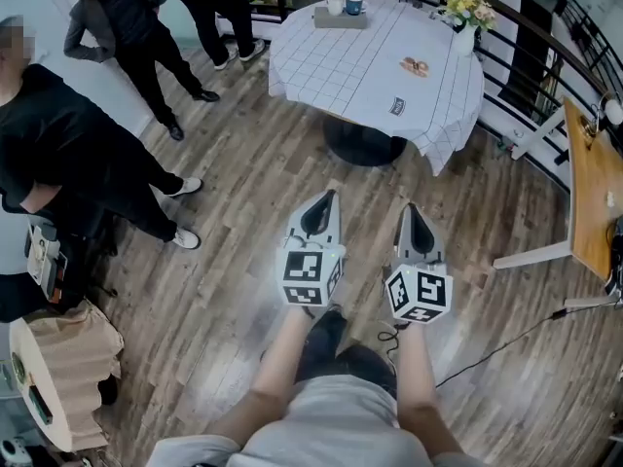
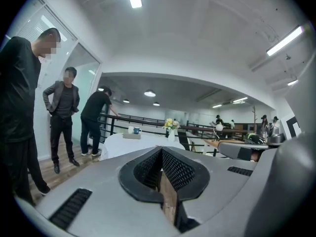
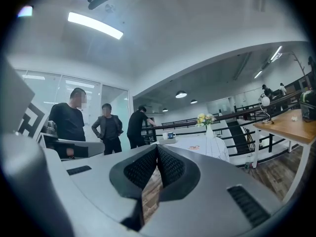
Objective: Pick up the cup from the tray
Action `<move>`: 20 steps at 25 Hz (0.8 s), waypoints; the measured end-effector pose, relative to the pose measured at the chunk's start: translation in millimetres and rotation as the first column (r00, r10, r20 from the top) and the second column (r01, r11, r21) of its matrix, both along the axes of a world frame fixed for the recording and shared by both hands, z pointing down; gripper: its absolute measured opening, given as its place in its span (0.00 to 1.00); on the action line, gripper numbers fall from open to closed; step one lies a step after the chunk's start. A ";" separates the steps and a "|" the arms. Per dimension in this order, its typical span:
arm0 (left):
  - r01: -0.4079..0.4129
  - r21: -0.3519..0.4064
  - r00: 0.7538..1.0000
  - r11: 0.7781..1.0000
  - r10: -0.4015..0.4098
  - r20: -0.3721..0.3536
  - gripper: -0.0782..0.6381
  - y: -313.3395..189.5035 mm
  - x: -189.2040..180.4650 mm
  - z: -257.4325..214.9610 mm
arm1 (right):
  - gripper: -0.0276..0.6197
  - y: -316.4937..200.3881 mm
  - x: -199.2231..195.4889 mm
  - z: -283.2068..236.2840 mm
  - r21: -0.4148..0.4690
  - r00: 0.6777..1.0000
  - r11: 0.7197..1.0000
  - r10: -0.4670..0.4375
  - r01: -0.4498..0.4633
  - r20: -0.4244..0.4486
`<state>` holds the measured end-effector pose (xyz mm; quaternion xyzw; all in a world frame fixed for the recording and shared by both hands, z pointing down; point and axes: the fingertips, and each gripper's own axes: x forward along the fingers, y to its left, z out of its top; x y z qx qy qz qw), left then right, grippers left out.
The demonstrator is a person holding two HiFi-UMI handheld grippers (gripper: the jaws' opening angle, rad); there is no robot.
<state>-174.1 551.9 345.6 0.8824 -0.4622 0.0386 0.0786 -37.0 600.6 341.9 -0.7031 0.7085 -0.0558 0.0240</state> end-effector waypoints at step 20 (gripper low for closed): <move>0.040 -0.015 0.999 0.999 -0.040 -0.010 0.12 -142.9 32.0 10.2 | 0.05 -144.1 36.1 9.9 -0.024 0.999 0.999 -0.043 0.043 -0.013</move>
